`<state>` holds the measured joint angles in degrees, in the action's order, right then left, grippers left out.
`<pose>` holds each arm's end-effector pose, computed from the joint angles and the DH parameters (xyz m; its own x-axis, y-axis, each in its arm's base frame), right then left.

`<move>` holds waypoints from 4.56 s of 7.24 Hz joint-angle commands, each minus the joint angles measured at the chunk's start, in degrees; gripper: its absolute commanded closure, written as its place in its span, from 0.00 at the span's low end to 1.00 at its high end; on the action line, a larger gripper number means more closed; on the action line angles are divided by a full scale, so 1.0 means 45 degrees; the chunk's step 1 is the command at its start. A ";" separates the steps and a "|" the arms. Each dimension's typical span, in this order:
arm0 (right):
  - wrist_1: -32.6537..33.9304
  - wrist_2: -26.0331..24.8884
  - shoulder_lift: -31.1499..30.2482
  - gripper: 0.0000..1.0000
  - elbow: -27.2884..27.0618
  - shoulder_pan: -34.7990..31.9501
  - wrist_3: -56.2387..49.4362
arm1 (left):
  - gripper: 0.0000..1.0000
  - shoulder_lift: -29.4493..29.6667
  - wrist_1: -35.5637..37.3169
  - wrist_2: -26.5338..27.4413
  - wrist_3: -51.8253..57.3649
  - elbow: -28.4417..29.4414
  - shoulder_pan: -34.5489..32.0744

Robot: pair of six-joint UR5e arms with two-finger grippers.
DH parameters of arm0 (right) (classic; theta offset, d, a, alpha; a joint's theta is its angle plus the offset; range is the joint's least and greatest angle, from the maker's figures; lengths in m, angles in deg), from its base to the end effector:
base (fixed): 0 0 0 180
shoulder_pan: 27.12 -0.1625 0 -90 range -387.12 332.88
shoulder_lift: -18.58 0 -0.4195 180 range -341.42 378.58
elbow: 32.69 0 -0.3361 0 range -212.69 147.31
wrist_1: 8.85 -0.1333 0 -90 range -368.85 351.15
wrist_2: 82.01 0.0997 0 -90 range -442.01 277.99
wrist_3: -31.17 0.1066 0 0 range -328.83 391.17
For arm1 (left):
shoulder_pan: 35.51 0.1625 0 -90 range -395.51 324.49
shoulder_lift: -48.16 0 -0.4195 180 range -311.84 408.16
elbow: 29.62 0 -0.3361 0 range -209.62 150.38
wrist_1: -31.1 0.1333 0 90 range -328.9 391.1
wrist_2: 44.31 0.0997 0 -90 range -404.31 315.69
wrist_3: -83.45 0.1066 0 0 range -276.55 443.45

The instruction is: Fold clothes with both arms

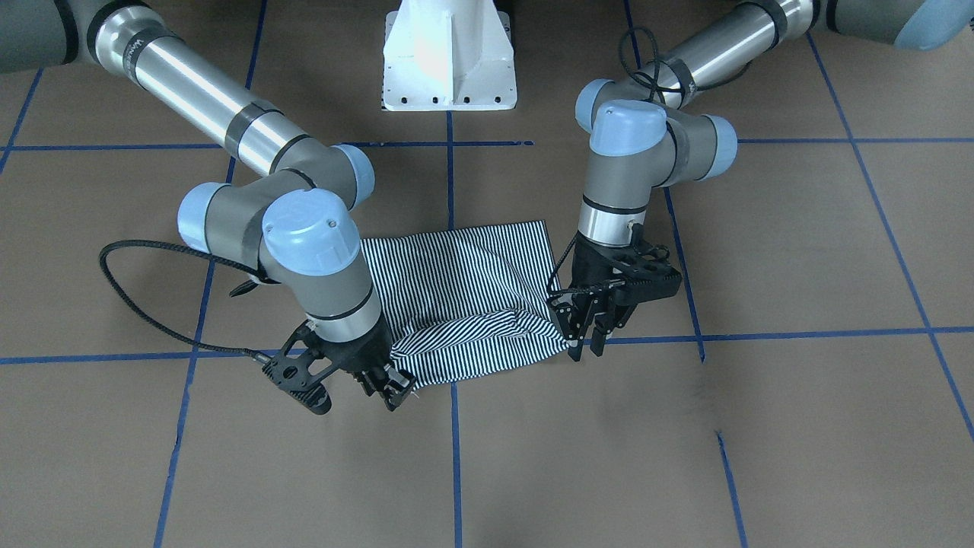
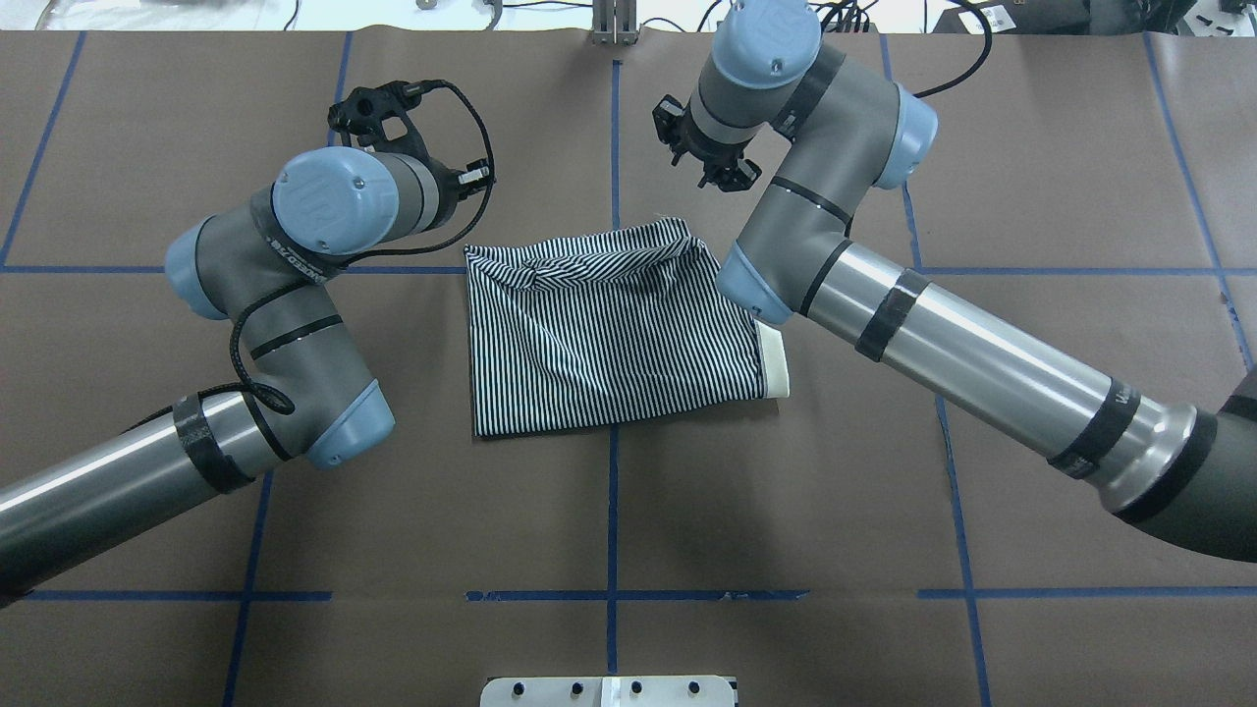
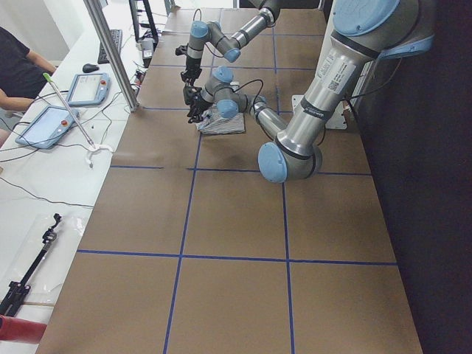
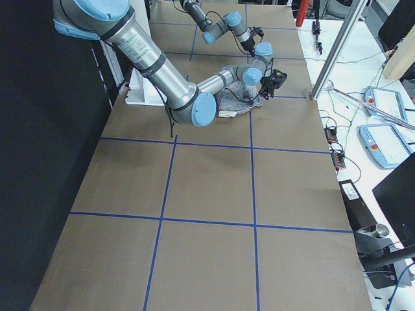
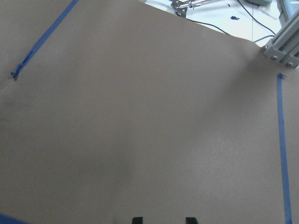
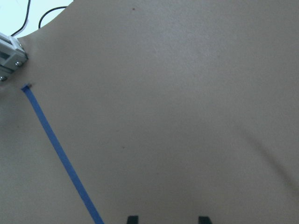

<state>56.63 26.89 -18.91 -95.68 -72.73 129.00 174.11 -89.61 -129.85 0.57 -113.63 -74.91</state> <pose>-0.4733 -0.6247 0.2615 0.3768 0.5692 0.7308 -0.5590 0.7688 -0.3106 0.4348 -0.5404 0.2994 0.4605 -0.2184 -0.8604 0.6330 0.7603 0.1459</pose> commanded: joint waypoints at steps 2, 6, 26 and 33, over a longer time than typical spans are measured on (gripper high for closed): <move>-0.0195 0.0607 -0.0956 0.00 -0.1614 -0.0005 -0.0179 | 1.00 0.0017 -0.0035 -0.1784 -0.0465 -0.0685 0.0003; -0.0116 0.0216 -0.2955 0.05 -0.4420 0.0741 0.0760 | 1.00 0.0974 0.1101 -0.2223 0.1263 -0.0065 0.1722; 0.2783 0.5524 -1.0725 0.00 -0.5574 -0.9227 -1.8765 | 1.00 -0.4886 0.3584 -1.1222 1.6761 -0.1312 -1.1374; 0.6016 0.5313 -1.0361 0.00 -0.5691 -0.8087 -2.1662 | 0.00 -0.7536 0.6572 -1.0894 1.7636 -0.3107 -1.1343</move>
<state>83.01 50.76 -65.99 -121.20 -110.26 31.49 142.72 -60.21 -178.93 79.85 -125.73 -125.95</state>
